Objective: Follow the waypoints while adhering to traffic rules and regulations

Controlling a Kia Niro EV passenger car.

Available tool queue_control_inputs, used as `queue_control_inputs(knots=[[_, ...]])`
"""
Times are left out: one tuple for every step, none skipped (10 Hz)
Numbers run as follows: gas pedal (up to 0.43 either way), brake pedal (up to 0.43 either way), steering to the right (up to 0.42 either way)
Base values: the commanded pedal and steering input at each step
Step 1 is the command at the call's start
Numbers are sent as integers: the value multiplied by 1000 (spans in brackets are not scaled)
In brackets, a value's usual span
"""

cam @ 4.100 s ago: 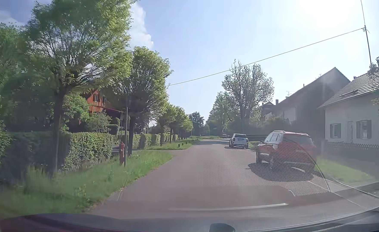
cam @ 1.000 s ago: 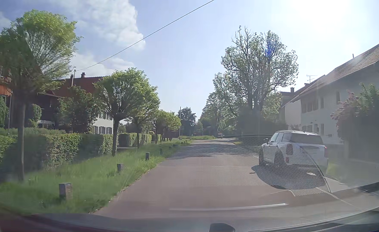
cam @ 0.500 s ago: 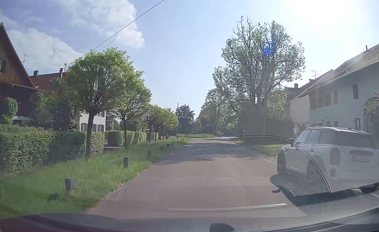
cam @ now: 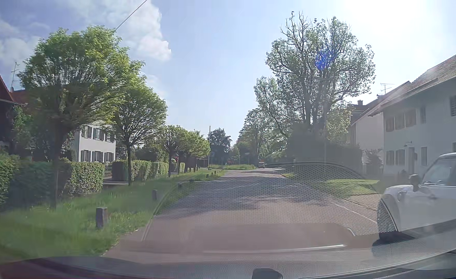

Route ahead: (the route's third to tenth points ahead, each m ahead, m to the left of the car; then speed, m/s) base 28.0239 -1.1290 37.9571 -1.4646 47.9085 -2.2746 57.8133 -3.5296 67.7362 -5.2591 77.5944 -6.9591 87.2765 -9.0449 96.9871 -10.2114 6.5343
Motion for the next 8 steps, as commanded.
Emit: queue_control_inputs(knots=[[67, 0, 23], [67, 0, 21], [67, 0, 21], [67, 0, 22], [59, 0, 23], [39, 0, 23], [47, 0, 24], [47, 0, 24]])
